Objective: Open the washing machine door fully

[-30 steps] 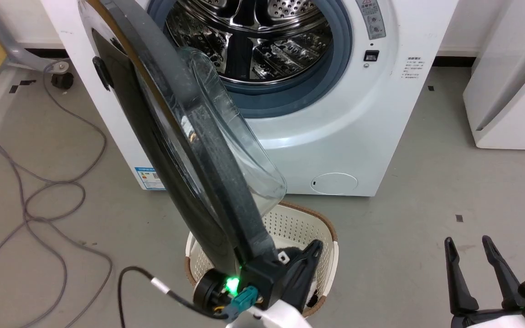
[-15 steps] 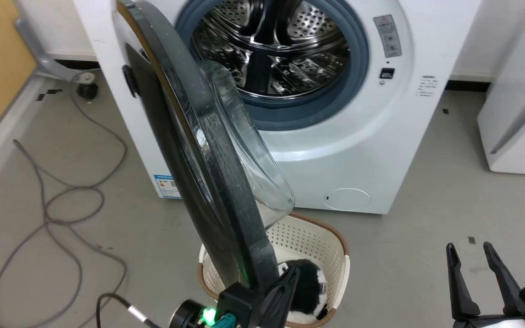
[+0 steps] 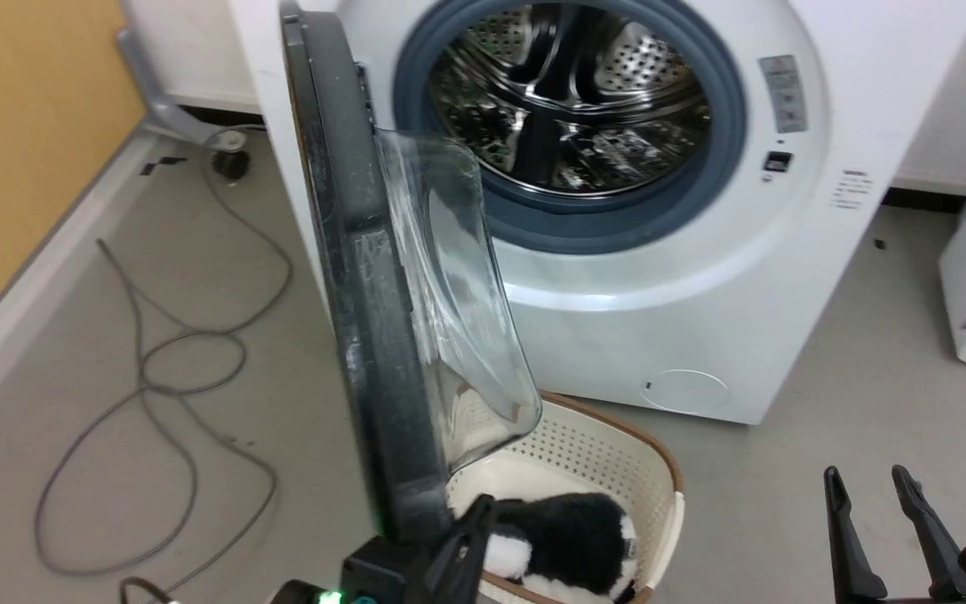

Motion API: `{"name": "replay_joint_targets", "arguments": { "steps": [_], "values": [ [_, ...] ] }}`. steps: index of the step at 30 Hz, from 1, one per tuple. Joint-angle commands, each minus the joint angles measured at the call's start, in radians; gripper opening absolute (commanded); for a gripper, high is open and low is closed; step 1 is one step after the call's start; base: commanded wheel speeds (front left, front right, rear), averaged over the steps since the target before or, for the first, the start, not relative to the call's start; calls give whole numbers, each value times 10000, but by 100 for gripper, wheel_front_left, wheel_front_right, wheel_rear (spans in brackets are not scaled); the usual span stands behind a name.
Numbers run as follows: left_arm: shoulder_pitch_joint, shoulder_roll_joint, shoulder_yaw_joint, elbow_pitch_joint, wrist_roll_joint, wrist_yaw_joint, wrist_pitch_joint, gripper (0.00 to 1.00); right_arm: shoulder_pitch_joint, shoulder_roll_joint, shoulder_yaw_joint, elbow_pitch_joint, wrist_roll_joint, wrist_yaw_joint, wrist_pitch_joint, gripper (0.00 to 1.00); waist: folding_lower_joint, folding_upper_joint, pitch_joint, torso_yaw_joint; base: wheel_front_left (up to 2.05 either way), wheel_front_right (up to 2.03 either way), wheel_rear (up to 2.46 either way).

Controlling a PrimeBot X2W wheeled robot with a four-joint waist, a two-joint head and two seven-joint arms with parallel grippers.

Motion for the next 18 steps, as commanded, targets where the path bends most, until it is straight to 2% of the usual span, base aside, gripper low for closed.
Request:
{"name": "replay_joint_targets", "arguments": {
  "steps": [1, 10, 18],
  "values": [
    [91, 107, 219, -66, 94, 153, -64, 0, 117, 11, 5, -84, 97, 6, 10, 100, 0, 0, -4, 181, 0, 0, 0],
    [237, 350, 1246, -505, 145, 867, -552, 0, 120, 11, -20, -131, 124, 6, 11, 100, 0, 0, 101, 635, 0, 0, 0],
    [168, 985, 3097, -193, -240, 1379, -1146, 0, -7, 11, -45, -224, 34, 6, 60, 100, 0, 0, 247, 664, 0, 0, 0]
  ]
}}
